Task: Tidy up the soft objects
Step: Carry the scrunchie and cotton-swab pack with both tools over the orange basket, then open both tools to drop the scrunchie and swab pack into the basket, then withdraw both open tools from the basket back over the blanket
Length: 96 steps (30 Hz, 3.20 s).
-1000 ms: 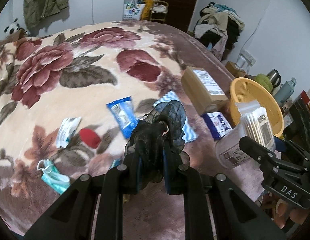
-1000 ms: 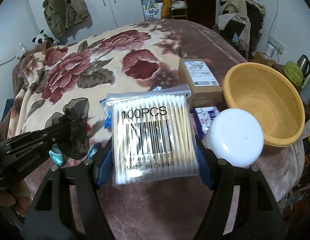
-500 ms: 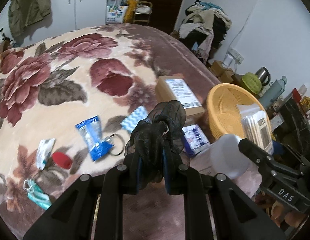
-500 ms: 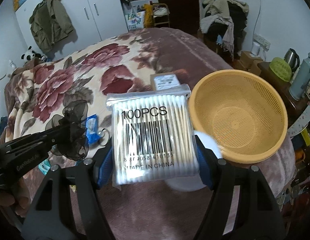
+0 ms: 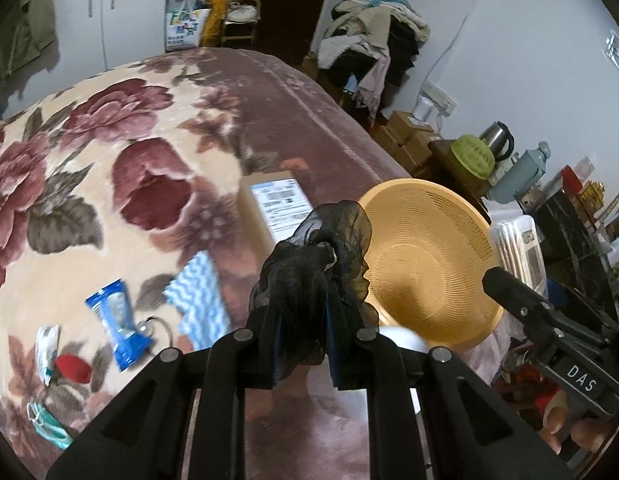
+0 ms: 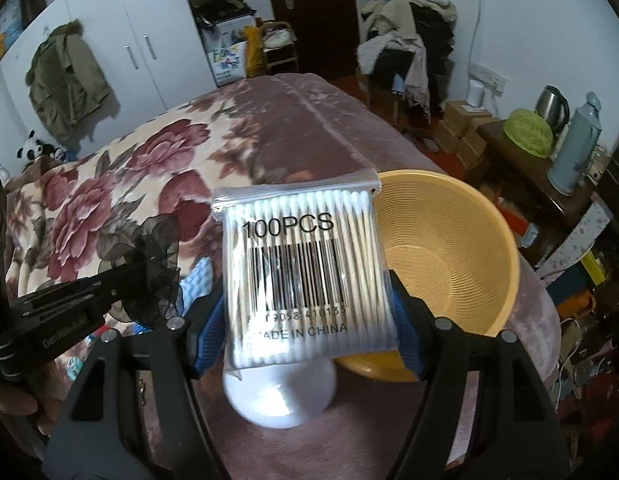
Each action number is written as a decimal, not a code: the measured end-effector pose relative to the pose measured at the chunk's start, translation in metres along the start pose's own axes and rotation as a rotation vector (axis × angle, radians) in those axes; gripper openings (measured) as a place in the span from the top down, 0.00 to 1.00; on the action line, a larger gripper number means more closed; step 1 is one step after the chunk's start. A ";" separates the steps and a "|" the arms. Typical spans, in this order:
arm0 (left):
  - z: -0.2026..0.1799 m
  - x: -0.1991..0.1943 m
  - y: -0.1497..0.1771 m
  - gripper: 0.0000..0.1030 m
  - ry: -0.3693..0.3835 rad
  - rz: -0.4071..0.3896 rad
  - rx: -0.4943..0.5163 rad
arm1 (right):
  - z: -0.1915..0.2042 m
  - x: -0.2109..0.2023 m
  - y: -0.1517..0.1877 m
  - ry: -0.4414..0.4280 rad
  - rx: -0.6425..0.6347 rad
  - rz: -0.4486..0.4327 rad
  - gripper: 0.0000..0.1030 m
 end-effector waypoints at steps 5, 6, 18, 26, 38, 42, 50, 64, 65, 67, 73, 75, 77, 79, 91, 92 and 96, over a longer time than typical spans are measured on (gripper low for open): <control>-0.029 0.015 -0.012 0.84 0.019 0.015 0.026 | -0.022 0.007 -0.003 0.026 0.027 0.016 0.30; -0.034 0.017 -0.015 0.84 0.024 0.016 0.028 | -0.026 0.009 -0.002 0.033 0.033 0.019 0.30; -0.092 0.068 -0.019 0.83 0.068 0.101 0.077 | -0.084 0.034 0.007 0.071 0.124 0.072 0.30; -0.119 0.100 -0.017 0.83 0.081 0.137 0.111 | -0.108 0.046 0.010 0.077 0.161 0.094 0.30; -0.113 0.107 -0.030 0.27 0.044 0.113 0.098 | -0.117 0.065 0.006 0.093 0.155 0.130 0.28; -0.103 0.104 -0.030 0.18 0.024 0.101 0.089 | -0.116 0.066 0.010 0.119 0.148 0.138 0.15; -0.092 0.087 -0.028 0.00 -0.005 0.061 0.100 | -0.111 0.053 0.011 0.145 0.125 0.116 0.01; -0.062 0.037 -0.013 0.00 -0.043 0.008 0.114 | -0.063 0.026 0.014 0.121 0.065 0.079 0.00; -0.058 0.034 -0.012 0.00 -0.044 0.007 0.111 | -0.058 0.025 0.015 0.120 0.057 0.079 0.00; -0.048 0.027 -0.010 0.00 -0.047 0.002 0.100 | -0.050 0.022 0.016 0.120 0.044 0.078 0.00; -0.021 0.010 -0.004 0.00 -0.058 -0.015 0.064 | -0.024 0.012 0.020 0.115 0.011 0.069 0.00; -0.013 0.004 -0.001 0.00 -0.059 -0.018 0.058 | -0.014 0.010 0.021 0.114 -0.005 0.067 0.00; -0.005 -0.001 0.002 0.00 -0.061 -0.022 0.051 | -0.005 0.007 0.023 0.112 -0.017 0.065 0.00; 0.005 -0.007 0.006 0.00 -0.065 -0.027 0.044 | 0.005 0.005 0.026 0.108 -0.032 0.065 0.00; 0.067 -0.031 0.039 0.00 -0.110 -0.036 -0.001 | 0.065 0.006 0.048 0.072 -0.102 0.084 0.00; 0.071 -0.032 0.041 0.00 -0.111 -0.036 -0.002 | 0.069 0.006 0.050 0.070 -0.109 0.086 0.00; 0.086 -0.036 0.051 0.00 -0.121 -0.036 -0.011 | 0.086 0.007 0.060 0.063 -0.133 0.097 0.00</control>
Point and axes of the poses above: each gripper's, at about its wrist camera, not at the fingertips, and x roughly the way its jaws point, z to its left, y to its underside, the point moved 4 cm from there along x, roughly the way its jaws point, and after that the axes turned 1 degree about -x, right-handed, at the moved point
